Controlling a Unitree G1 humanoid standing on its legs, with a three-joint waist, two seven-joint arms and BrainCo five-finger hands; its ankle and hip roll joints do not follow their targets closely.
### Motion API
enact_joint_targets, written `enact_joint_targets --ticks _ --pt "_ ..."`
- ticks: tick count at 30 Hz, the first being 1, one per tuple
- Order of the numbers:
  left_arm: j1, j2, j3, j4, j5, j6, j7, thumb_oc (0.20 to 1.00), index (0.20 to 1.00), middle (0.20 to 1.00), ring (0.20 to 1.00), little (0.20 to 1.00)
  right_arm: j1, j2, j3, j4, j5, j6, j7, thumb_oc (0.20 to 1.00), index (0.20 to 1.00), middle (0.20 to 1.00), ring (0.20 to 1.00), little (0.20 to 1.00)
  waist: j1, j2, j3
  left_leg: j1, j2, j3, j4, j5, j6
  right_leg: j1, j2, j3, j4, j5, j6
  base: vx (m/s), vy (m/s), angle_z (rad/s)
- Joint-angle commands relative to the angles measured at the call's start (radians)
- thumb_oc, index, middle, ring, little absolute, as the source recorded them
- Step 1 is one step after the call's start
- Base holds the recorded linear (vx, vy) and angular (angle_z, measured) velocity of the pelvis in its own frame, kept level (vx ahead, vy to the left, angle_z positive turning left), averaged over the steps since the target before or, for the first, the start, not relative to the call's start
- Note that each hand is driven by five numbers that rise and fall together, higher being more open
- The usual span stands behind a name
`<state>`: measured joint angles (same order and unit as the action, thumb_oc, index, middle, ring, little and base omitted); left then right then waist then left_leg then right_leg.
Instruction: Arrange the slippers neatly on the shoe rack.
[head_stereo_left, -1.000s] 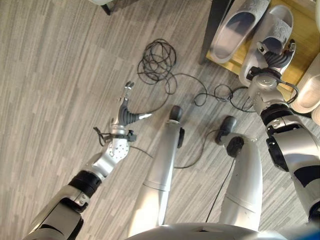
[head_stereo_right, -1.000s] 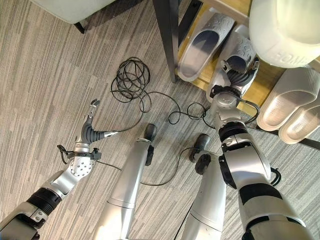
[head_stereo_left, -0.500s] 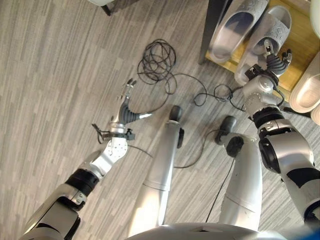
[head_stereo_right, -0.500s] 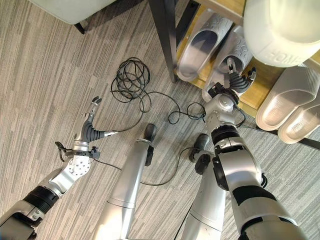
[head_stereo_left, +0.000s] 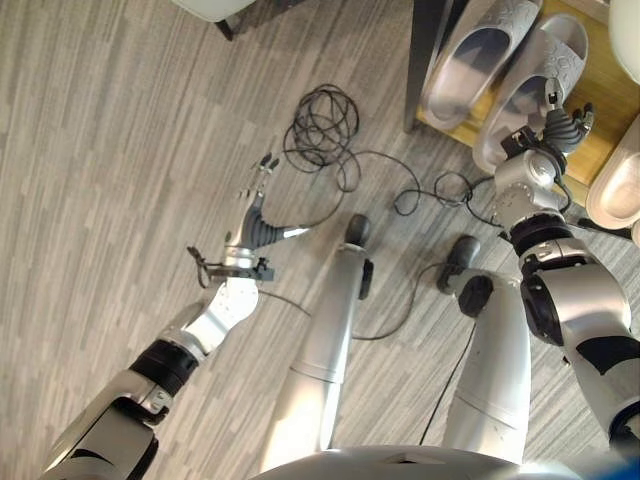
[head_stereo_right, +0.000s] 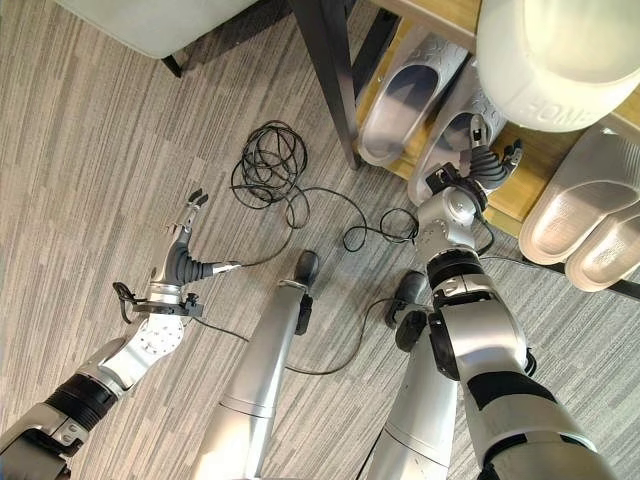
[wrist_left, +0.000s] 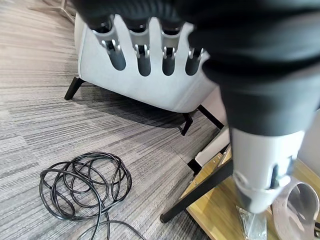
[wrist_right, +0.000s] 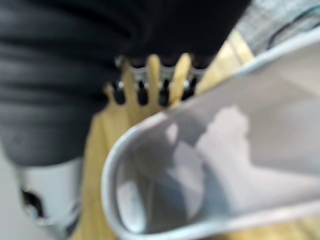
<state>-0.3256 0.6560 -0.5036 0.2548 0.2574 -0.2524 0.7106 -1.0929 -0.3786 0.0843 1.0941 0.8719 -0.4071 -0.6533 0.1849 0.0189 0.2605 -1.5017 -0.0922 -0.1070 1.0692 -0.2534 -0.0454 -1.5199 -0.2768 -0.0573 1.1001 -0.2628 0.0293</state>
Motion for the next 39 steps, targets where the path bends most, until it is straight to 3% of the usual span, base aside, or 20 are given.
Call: enact_joint_targets --ticks 1,5,14,17,22,24,30,39 --pt "0.039 0.046 0.018 -0.084 0.006 -0.045 0.035 1.0 1.0 1.0 1.0 1.0 0.005 -0.032 0.032 -0.073 -0.11 -0.008 -0.032 1.0 1.0 1.0 1.0 1.0 0.009 0.021 0.015 -0.024 0.01 -0.021 -0.161 0.073 -0.011 0.068 0.013 0.019 -0.029 -0.081 0.053 0.01 -0.009 0.04" --pt "0.049 0.036 0.02 -0.084 0.001 -0.043 0.038 1.0 1.0 1.0 1.0 1.0 0.025 -0.06 0.044 -0.113 -0.266 0.015 -0.122 1.0 1.0 1.0 1.0 1.0 0.002 0.017 0.017 -0.014 0.012 -0.021 -0.159 0.071 -0.009 0.078 0.018 0.014 -0.03 -0.081 0.053 0.0 -0.008 0.03" --pt "0.036 0.04 0.018 -0.088 0.014 -0.046 0.048 1.0 1.0 1.0 1.0 1.0 0.053 -0.103 0.034 -0.195 -0.418 0.048 -0.218 1.0 1.0 1.0 1.0 1.0 -0.006 0.021 0.032 0.019 0.017 -0.019 -0.211 0.088 -0.007 0.103 0.019 0.011 -0.072 -0.061 0.059 -0.03 0.01 -0.01" --pt "0.051 0.043 0.027 -0.088 0.03 -0.039 0.052 1.0 1.0 1.0 1.0 1.0 0.095 -0.15 0.064 -0.27 -0.626 0.137 -0.301 1.0 1.0 1.0 1.0 1.0 -0.024 0.012 0.036 0.023 0.019 -0.02 -0.2 0.091 -0.006 0.112 0.027 0.016 -0.074 -0.053 0.059 -0.03 0.036 -0.01" --pt "0.052 0.046 0.028 -0.089 0.065 -0.031 0.08 1.0 1.0 1.0 1.0 1.0 0.147 -0.175 0.062 -0.345 -0.806 0.226 -0.376 1.0 1.0 1.0 1.0 1.0 -0.04 0.007 0.05 0.035 0.02 -0.016 -0.215 0.096 -0.001 0.123 0.027 0.015 -0.087 -0.04 0.064 -0.03 0.038 -0.03" --pt "0.055 0.053 0.022 -0.091 0.083 -0.028 0.089 1.0 1.0 1.0 1.0 1.0 0.149 -0.212 0.075 -0.337 -0.868 0.281 -0.369 1.0 1.0 1.0 1.0 1.0 -0.049 0.002 0.057 0.035 0.016 -0.012 -0.219 0.1 -0.001 0.123 0.03 0.015 -0.093 -0.039 0.063 -0.04 0.027 -0.06" --pt "0.079 0.046 0.022 -0.073 0.071 -0.014 0.088 1.0 1.0 1.0 1.0 1.0 0.131 -0.229 0.126 -0.28 -0.909 0.35 -0.328 1.0 1.0 1.0 1.0 1.0 -0.064 -0.006 0.048 0.008 0.016 -0.019 -0.2 0.099 0.0 0.096 0.033 0.026 -0.084 -0.031 0.056 0.01 0.013 -0.04" --pt "0.101 0.046 0.044 -0.068 0.045 -0.016 0.059 1.0 1.0 1.0 1.0 1.0 0.127 -0.184 0.177 -0.219 -0.846 0.314 -0.244 1.0 1.0 1.0 1.0 1.0 -0.062 -0.004 0.036 -0.01 0.023 -0.016 -0.171 0.088 0.002 0.08 0.039 0.032 -0.069 -0.033 0.05 0.02 0.007 -0.06"
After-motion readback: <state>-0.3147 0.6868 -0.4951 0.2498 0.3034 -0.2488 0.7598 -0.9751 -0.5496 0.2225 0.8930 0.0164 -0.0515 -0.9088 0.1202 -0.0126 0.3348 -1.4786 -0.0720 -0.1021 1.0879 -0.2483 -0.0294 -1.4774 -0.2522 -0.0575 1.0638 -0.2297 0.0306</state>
